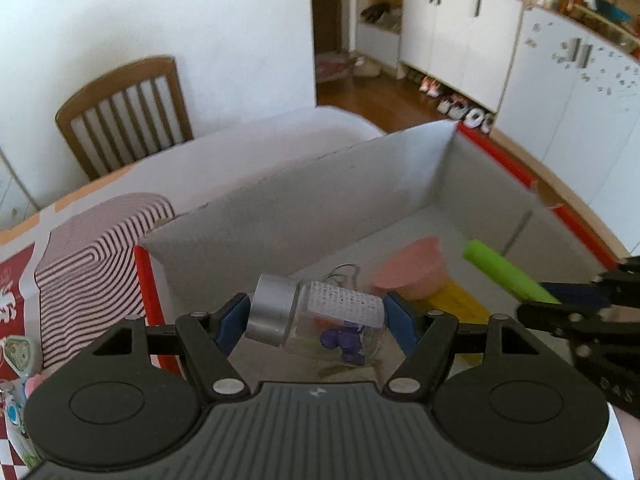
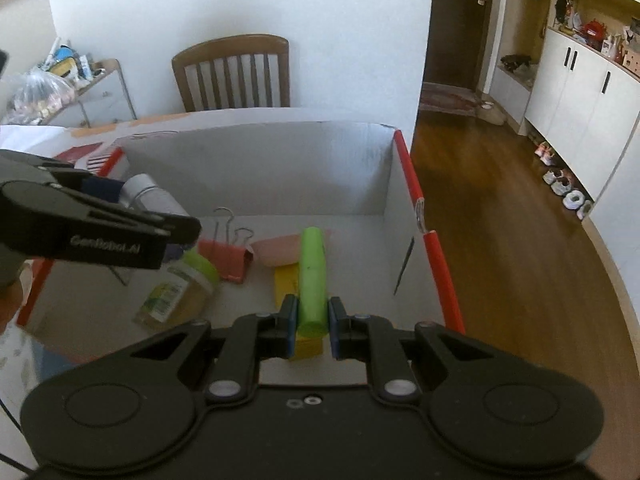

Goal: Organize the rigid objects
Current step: 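Open the right gripper releasing the green stick while the left gripper releases the bottle, then withdraw both tools from the shoebox toward the remaining table items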

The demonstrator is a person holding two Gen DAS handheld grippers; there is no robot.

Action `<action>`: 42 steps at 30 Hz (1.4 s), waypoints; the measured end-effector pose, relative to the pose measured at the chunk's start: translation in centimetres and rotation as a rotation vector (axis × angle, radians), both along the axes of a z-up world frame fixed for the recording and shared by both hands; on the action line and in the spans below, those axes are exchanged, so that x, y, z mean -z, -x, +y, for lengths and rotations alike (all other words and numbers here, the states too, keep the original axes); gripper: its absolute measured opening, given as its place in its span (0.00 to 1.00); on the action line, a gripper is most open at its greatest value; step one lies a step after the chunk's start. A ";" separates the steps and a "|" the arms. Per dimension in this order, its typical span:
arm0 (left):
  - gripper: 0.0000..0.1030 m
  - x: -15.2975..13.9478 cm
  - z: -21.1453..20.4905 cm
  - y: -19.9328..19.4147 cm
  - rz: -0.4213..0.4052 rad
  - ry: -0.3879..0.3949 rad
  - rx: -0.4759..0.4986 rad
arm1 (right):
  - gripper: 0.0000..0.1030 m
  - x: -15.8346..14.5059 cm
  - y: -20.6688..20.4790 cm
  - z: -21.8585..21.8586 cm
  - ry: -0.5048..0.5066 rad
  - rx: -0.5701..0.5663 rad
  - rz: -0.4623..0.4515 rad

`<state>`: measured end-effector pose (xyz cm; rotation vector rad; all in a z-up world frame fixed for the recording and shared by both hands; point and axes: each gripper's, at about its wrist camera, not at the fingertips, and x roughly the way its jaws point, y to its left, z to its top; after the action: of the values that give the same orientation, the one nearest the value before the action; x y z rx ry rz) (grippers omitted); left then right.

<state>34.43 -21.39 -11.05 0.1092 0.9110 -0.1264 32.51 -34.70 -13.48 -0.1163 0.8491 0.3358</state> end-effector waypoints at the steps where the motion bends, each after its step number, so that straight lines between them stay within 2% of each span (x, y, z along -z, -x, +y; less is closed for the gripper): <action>1: 0.71 0.3 0.0 -0.4 0.012 -0.003 -0.010 | 0.14 0.1 -0.1 0.3 0.021 -0.001 -0.001; 4: 0.70 0.8 0.0 -1.4 0.046 -0.001 -0.033 | 0.14 0.8 -0.6 1.1 0.078 -0.012 0.007; 9: 0.69 1.3 -0.5 -2.4 0.061 -0.018 -0.043 | 0.14 1.6 -1.8 1.6 0.104 -0.003 0.045; 12: 0.69 1.7 -0.7 -2.7 0.073 -0.026 -0.042 | 0.14 1.9 -2.1 1.6 0.103 -0.009 0.057; 20: 0.69 1.8 -1.0 -2.8 0.084 -0.023 -0.051 | 0.22 2.3 -2.5 1.1 0.078 -0.015 0.072; 32: 0.69 0.0 -0.5 -1.6 0.060 0.030 -0.086 | 0.37 1.2 -2.0 -0.2 0.014 -0.034 0.077; 42: 0.69 -2.8 -0.7 1.2 -0.007 0.079 -0.088 | 0.51 -1.1 -0.8 -0.3 -0.028 -0.063 0.036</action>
<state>33.21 -22.06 -8.24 -0.0034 0.9008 -0.0801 33.27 -35.00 -12.36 -0.1113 0.8770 0.4101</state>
